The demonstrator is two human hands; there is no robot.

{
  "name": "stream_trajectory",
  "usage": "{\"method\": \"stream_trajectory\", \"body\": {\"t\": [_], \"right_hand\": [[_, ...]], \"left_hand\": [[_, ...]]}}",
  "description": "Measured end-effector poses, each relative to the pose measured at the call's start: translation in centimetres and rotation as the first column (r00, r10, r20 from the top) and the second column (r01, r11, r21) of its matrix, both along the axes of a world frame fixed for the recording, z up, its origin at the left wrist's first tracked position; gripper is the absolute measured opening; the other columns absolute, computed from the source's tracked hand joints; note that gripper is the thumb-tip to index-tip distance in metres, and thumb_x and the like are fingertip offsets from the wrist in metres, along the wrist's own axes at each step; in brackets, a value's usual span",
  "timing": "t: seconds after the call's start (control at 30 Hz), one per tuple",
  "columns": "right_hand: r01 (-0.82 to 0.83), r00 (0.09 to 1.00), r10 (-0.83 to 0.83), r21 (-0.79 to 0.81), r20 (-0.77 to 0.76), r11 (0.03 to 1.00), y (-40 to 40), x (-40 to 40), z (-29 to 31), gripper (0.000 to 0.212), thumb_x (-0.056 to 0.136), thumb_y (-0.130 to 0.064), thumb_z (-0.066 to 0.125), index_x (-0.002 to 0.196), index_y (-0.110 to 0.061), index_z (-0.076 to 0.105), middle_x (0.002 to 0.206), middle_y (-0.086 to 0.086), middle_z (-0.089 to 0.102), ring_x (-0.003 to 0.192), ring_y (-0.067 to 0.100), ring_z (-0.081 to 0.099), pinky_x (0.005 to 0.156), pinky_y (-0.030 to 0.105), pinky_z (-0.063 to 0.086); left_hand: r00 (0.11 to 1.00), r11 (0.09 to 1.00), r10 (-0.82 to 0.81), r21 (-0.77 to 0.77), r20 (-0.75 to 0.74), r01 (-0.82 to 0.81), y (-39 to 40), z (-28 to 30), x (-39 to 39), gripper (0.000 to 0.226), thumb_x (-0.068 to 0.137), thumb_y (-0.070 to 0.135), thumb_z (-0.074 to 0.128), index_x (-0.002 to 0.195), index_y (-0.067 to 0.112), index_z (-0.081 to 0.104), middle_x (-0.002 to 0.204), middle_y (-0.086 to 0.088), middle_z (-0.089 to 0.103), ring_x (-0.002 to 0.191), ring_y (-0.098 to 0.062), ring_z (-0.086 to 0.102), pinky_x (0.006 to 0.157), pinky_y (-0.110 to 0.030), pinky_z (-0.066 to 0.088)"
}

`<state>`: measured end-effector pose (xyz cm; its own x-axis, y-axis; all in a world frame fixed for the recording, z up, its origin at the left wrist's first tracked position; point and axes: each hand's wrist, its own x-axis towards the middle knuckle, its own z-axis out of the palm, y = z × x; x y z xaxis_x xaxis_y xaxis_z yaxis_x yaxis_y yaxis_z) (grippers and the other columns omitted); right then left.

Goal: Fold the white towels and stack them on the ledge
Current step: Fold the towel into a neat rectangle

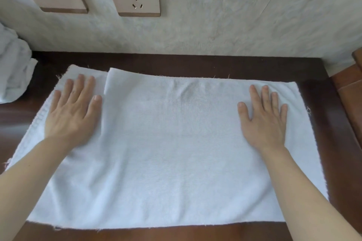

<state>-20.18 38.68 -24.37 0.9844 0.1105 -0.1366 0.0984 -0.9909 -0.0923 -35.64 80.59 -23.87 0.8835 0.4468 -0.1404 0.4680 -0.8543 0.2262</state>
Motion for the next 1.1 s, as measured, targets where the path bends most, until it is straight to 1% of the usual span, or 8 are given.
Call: {"method": "stream_trajectory", "body": {"t": [0.13,0.23,0.37,0.47,0.7,0.83,0.93,1.1], "right_hand": [[0.011,1.0,-0.011,-0.001,0.015,1.0,0.1,0.0,-0.2,0.069,0.094,-0.068,0.0,0.157,-0.041,-0.008,0.167,-0.006,-0.012,0.153,0.017,-0.013,0.123,0.047,-0.009],[0.015,1.0,-0.015,-0.009,0.007,1.0,0.2,0.0,0.0,0.07,0.094,-0.067,-0.001,0.158,-0.04,-0.008,0.167,-0.006,-0.012,0.153,0.018,-0.013,0.123,0.047,-0.009],[0.019,1.0,-0.019,-0.018,0.014,1.0,0.4,-0.1,0.1,0.068,0.096,-0.065,0.002,0.158,-0.039,-0.007,0.167,-0.006,-0.012,0.153,0.017,-0.013,0.123,0.047,-0.009],[0.022,1.0,-0.022,-0.011,0.02,1.0,0.3,-0.2,0.1,0.067,0.097,-0.064,0.004,0.158,-0.039,-0.005,0.168,-0.006,-0.011,0.153,0.017,-0.013,0.124,0.047,-0.008],[0.04,0.998,-0.04,-0.007,0.043,0.999,0.6,-0.2,-0.1,0.068,0.096,-0.064,0.003,0.158,-0.038,-0.005,0.168,-0.006,-0.01,0.153,0.016,-0.013,0.124,0.047,-0.008],[0.012,0.999,-0.012,-0.009,0.039,1.0,0.2,-0.1,-0.3,0.07,0.093,-0.067,-0.001,0.158,-0.039,-0.008,0.167,-0.007,-0.013,0.153,0.015,-0.016,0.123,0.045,-0.012],[-0.036,0.999,0.036,0.004,0.032,0.999,-1.8,0.7,-0.1,0.069,0.094,-0.069,0.002,0.157,-0.041,-0.007,0.167,-0.009,-0.014,0.153,0.014,-0.016,0.123,0.042,-0.012],[0.218,0.976,-0.218,-0.046,0.005,0.975,-5.4,2.2,0.8,0.071,0.097,-0.062,0.003,0.16,-0.03,-0.003,0.169,0.0,-0.006,0.154,0.024,-0.008,0.123,0.052,-0.005]], "left_hand": [[0.995,0.995,0.091,0.038,-0.047,-0.089,2.3,0.1,-1.5,0.073,0.093,0.068,-0.006,0.158,0.036,-0.005,0.168,0.005,-0.008,0.153,-0.016,-0.011,0.124,-0.043,-0.004],[0.992,0.992,0.128,0.02,-0.005,-0.128,0.8,0.6,-1.0,0.075,0.093,0.068,-0.003,0.159,0.032,-0.001,0.168,0.0,-0.007,0.153,-0.02,-0.012,0.124,-0.045,-0.005],[0.984,0.993,-0.117,0.018,0.133,0.115,-6.0,1.1,2.1,0.07,0.097,0.069,0.001,0.159,0.037,-0.004,0.167,0.003,-0.012,0.152,-0.017,-0.017,0.124,-0.039,-0.01],[0.937,0.945,-0.32,-0.026,0.138,0.327,-11.8,0.8,4.5,0.069,0.097,0.068,0.002,0.158,0.038,-0.008,0.166,0.004,-0.015,0.151,-0.016,-0.02,0.124,-0.04,-0.011],[0.867,0.871,-0.487,-0.022,0.106,0.492,-21.8,-0.1,8.6,0.074,0.095,0.067,0.0,0.159,0.03,-0.006,0.167,-0.002,-0.014,0.151,-0.021,-0.023,0.123,-0.043,-0.014],[0.885,0.887,-0.462,0.04,0.056,0.46,-25.3,-0.8,9.8,0.072,0.098,0.062,0.001,0.157,0.023,-0.017,0.165,0.0,-0.019,0.15,-0.02,-0.025,0.123,-0.044,-0.011],[0.899,0.902,-0.432,0.03,0.078,0.431,-25.2,-1.2,10.0,0.074,0.097,0.063,0.001,0.158,0.023,-0.013,0.164,0.005,-0.019,0.15,-0.016,-0.025,0.123,-0.042,-0.012],[0.894,0.899,-0.437,0.045,0.096,0.435,-25.2,-1.1,10.2,0.075,0.097,0.064,0.003,0.159,0.024,-0.007,0.163,0.008,-0.017,0.151,-0.015,-0.022,0.123,-0.041,-0.012]]}}
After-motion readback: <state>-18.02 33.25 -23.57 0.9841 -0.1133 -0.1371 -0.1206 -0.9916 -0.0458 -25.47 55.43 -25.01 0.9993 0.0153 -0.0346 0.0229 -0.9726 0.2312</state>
